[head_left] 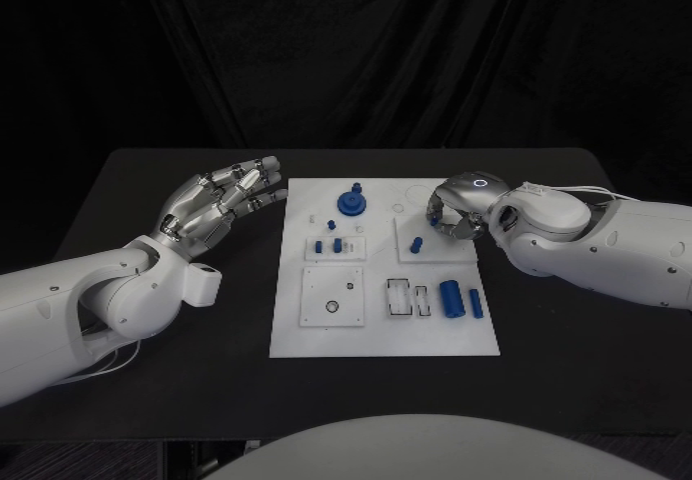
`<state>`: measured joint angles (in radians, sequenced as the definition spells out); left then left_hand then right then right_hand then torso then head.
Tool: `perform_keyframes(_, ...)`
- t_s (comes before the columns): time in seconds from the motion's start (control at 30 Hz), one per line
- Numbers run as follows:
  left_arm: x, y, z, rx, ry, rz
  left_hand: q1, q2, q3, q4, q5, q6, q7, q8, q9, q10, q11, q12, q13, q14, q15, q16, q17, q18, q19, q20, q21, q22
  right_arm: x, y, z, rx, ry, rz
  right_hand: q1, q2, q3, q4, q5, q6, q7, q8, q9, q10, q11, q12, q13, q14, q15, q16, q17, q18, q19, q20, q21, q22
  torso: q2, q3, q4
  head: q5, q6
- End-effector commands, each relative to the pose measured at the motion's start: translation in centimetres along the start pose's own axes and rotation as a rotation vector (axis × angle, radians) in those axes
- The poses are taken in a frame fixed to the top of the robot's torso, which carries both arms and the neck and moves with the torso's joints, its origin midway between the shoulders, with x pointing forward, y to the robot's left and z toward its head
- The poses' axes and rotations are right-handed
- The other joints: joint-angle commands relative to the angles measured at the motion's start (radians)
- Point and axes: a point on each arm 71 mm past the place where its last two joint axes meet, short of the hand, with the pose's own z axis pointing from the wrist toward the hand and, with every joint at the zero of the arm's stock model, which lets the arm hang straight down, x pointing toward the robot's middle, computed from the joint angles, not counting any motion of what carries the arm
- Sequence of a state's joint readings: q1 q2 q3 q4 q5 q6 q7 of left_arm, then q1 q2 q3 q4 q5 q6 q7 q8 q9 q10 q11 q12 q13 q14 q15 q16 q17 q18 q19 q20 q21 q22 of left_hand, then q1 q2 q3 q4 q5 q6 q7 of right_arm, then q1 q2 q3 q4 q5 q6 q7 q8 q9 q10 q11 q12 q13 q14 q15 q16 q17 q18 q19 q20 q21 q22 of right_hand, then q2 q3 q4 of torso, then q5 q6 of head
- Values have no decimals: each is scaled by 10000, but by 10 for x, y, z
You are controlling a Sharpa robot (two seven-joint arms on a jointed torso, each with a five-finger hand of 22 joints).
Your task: Assemble the parts on the task board
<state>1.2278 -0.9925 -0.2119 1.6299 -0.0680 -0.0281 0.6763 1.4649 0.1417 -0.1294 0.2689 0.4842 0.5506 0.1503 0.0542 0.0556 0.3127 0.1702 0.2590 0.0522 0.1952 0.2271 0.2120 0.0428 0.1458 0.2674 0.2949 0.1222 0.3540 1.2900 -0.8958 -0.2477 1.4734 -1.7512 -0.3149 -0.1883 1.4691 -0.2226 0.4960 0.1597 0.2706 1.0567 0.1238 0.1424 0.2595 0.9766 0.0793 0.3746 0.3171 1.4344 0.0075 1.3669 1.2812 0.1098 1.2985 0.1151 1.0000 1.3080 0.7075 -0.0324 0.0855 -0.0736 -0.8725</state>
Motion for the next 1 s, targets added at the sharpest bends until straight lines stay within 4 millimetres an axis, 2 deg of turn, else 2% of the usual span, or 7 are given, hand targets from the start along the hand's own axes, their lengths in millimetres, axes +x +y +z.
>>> perform_keyframes(0.03, 2, -4, 0, 740, 178, -110, 111, -15, -29, -31, 61, 101, -5, 49, 18, 80, -23, 69, 12, 43, 45, 60, 12, -178, 113, -7, 68, 49, 1, 1, 0, -133, -195, -3, -11, 153, -13, -97, 20, 212, -34, 143, 138, 299, -44, -58, -84, 65, -41, 87, 14, 37, 105, -34, 119, 1137, -5, -3, 6, 26, -1)
perform_keyframes(0.4, 2, -2, 1, 578, 174, -77, 218, 16, -24, -41, 128, 576, 226, 133, 69, 207, -60, 236, 30, 196, 120, 274, 35, -299, 498, -13, 249, 230, 1, 3, 2, -282, -344, 317, 41, 306, -47, -220, -177, 330, -10, 210, 339, 872, -128, -256, -287, 139, -113, 149, 32, 1, 241, -114, 296, 1185, -3, 4, -6, 67, -1)
perform_keyframes(0.5, 2, -1, 1, 537, 174, -75, 282, 10, -5, -79, 168, 633, 247, 143, 72, 220, -49, 263, 31, 204, 127, 299, 35, -319, 538, -16, 267, 235, 1, 3, 3, -277, -297, 376, 3, 278, -75, -212, -230, 225, 7, 146, 347, 888, -113, -350, -344, 126, -107, 127, -9, 6, 223, -117, 246, 1171, 3, 2, -4, 74, -1)
perform_keyframes(0.77, 2, 1, 1, 431, 181, -87, 363, 6, 28, -133, 212, 674, 269, 146, 74, 212, -35, 276, 29, 205, 128, 321, 35, -339, 547, -19, 268, 215, 3, 3, 4, -230, -108, 627, -150, 81, -107, -123, -465, -325, 186, -227, 274, 715, 55, -783, -565, -55, 24, -97, -356, 61, 19, -30, -184, 1060, 13, 8, -4, 88, -1)
perform_keyframes(1.0, 1, 2, 1, 377, 183, -93, 432, 11, 66, -177, 257, 884, 306, 180, 96, 234, 12, 316, 34, 210, 128, 349, 36, -353, 569, -23, 274, 212, 3, 3, 4, -208, -28, 696, -154, 77, -86, -107, -505, -324, 156, -249, 279, 680, 71, -886, -614, -104, 48, -152, -443, 81, -32, 5, -297, 1033, 12, -6, 2, 96, -1)
